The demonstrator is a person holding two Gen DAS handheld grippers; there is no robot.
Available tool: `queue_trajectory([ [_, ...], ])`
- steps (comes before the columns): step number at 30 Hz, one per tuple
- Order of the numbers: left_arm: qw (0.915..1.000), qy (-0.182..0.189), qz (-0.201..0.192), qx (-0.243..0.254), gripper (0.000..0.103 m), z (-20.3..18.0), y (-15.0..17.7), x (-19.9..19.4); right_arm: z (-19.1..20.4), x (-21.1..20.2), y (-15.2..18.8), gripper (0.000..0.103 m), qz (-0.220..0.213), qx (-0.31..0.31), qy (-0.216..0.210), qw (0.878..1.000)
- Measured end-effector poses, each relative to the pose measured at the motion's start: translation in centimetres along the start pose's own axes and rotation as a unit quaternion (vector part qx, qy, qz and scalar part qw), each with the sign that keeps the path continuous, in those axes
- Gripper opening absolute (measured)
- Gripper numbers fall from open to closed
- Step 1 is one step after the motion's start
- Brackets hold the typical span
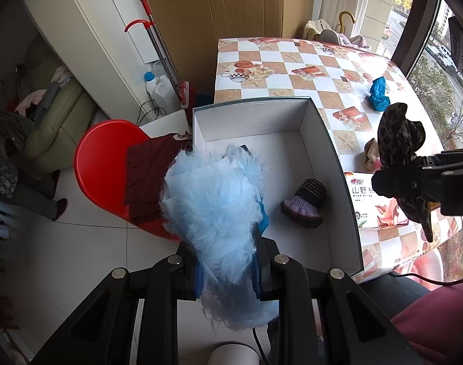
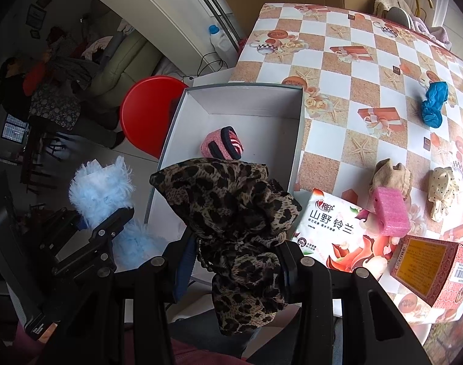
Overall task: Organize soft objects
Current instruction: 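Carry the duster with left while right carries the leopard scrunchie to the box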
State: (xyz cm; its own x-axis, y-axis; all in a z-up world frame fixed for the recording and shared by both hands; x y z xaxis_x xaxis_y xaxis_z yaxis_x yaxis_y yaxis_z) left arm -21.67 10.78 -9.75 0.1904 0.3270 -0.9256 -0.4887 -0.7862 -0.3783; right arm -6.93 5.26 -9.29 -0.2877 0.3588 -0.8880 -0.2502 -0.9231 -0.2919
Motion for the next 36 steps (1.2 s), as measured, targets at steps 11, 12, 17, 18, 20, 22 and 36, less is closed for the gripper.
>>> queue_trajectory([
  [11, 0.9999, 0.007, -0.006, 0.006, 0.026, -0.5, -0.6, -0.2, -0.4, -0.5, 0.1, 0.046, -0.006, 0.007, 0.008, 1.000],
  [12, 0.9999, 0.009, -0.007, 0.007, 0.026, -0.6, -0.6, -0.2, -0.5, -0.6, 0.0, 0.046, -0.006, 0.007, 0.009, 1.000],
  [17, 0.9998, 0.016, -0.007, 0.003, 0.026, -0.5, -0.7, -0.4, -0.5, -0.7, 0.2, 0.046, -0.005, 0.008, 0.013, 1.000],
  [18, 0.9998, 0.017, -0.007, 0.001, 0.026, -0.4, -0.7, -0.4, -0.6, -0.7, 0.2, 0.046, -0.004, 0.009, 0.013, 1.000],
  [20, 0.9998, 0.020, -0.005, -0.004, 0.026, -0.2, -0.6, -0.3, -0.6, -0.8, 0.3, 0.046, -0.006, 0.012, 0.013, 1.000],
  [22, 0.9997, 0.023, 0.001, -0.009, 0.026, -0.1, -0.4, -0.1, -0.6, -0.8, 0.3, 0.046, -0.005, 0.013, 0.012, 1.000],
  [36, 0.9979, 0.035, 0.054, -0.011, 0.027, -0.7, 1.0, 2.1, 1.0, 1.5, -1.4, 0.046, 0.025, -0.012, 0.007, 1.000],
])
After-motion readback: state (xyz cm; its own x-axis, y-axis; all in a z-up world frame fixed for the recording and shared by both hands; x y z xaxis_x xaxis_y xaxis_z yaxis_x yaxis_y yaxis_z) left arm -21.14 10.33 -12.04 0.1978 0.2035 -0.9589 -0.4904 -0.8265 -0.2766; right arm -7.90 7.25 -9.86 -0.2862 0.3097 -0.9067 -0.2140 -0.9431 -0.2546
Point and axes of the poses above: each gripper's, at about its wrist camera, not at the fingertips, and x roughly the way its jaws point, z to its left, y to its underside, the point moved 6 cm from there along x, roughly the way its jaws point, and after that the axes turned 13 degrees about -x, right-handed, at the moved point
